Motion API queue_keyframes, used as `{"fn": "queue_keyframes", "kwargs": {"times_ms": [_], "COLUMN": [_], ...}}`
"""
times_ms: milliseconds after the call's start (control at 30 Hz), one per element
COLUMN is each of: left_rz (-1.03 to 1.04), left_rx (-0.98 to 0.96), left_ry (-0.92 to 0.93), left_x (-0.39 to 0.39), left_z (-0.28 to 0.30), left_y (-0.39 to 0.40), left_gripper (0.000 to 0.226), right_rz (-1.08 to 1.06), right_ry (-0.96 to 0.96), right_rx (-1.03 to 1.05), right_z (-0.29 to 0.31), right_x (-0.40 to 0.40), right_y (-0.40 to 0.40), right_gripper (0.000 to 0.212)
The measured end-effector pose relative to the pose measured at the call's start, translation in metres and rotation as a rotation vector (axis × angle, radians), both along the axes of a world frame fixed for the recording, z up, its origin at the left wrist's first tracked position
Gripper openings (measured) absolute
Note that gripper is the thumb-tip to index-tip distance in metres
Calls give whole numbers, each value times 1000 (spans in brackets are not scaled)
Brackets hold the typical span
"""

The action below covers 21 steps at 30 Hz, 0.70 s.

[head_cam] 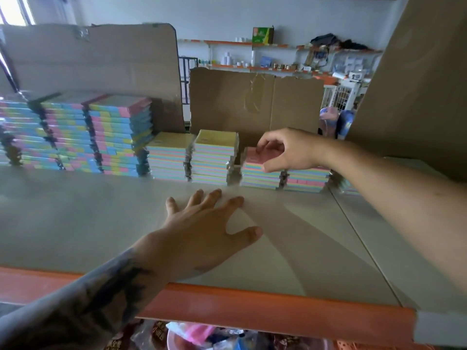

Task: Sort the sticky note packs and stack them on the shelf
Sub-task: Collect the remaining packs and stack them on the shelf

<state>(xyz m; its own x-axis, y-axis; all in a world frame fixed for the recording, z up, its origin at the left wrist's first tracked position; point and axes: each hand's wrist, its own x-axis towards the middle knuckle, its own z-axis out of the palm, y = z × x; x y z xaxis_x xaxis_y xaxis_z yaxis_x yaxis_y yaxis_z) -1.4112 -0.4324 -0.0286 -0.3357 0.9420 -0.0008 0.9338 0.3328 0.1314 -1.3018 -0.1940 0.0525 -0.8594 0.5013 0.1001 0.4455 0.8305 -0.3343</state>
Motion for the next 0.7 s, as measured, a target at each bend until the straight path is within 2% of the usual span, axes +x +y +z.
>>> {"fn": "queue_keyframes", "kwargs": {"times_ms": [167, 267, 367, 600, 700], "left_rz": [-11, -35, -35, -67, -66], "left_rx": [6, 22, 57, 146, 141], "left_ry": [18, 50, 92, 149, 146], "left_x": [0, 4, 11, 81, 127], "left_z": [2, 5, 11, 24, 26], "left_y": [2, 1, -1, 15, 28], "left_gripper": [89, 89, 84, 79, 78], "right_rz": [4, -12, -19, -31, -54], "right_ry": [-16, -50, 33, 90, 55], "right_rx": [11, 48, 82, 167, 177], "right_z": [2, 4, 6, -11, -24], "right_x": [5, 12, 30, 133, 196], "right_y": [-6, -12, -24, -49, -51], "right_gripper": [36, 52, 62, 64, 68]}}
